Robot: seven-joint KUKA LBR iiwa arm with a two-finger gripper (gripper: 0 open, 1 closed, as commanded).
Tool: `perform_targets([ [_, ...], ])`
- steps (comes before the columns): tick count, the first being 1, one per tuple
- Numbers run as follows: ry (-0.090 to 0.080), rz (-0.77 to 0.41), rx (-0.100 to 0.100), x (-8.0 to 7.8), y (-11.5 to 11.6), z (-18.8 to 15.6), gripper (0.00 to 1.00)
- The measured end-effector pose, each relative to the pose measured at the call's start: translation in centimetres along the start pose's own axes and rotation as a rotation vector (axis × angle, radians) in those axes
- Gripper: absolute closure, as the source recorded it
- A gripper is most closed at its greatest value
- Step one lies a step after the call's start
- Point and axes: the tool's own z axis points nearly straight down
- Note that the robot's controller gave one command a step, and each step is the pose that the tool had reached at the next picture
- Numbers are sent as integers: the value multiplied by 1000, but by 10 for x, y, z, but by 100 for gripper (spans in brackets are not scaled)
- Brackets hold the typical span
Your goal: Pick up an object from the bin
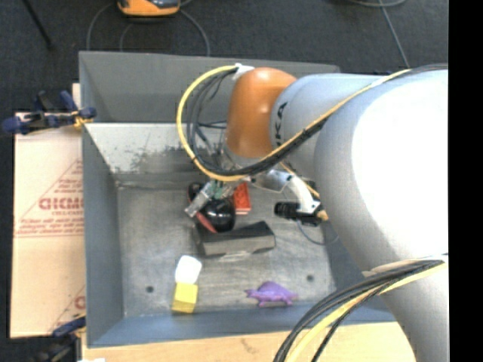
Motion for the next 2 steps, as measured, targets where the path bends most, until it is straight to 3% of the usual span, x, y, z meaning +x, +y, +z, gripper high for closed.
perform_targets([
  [2, 3, -1, 7, -1, -1, -38, 100],
])
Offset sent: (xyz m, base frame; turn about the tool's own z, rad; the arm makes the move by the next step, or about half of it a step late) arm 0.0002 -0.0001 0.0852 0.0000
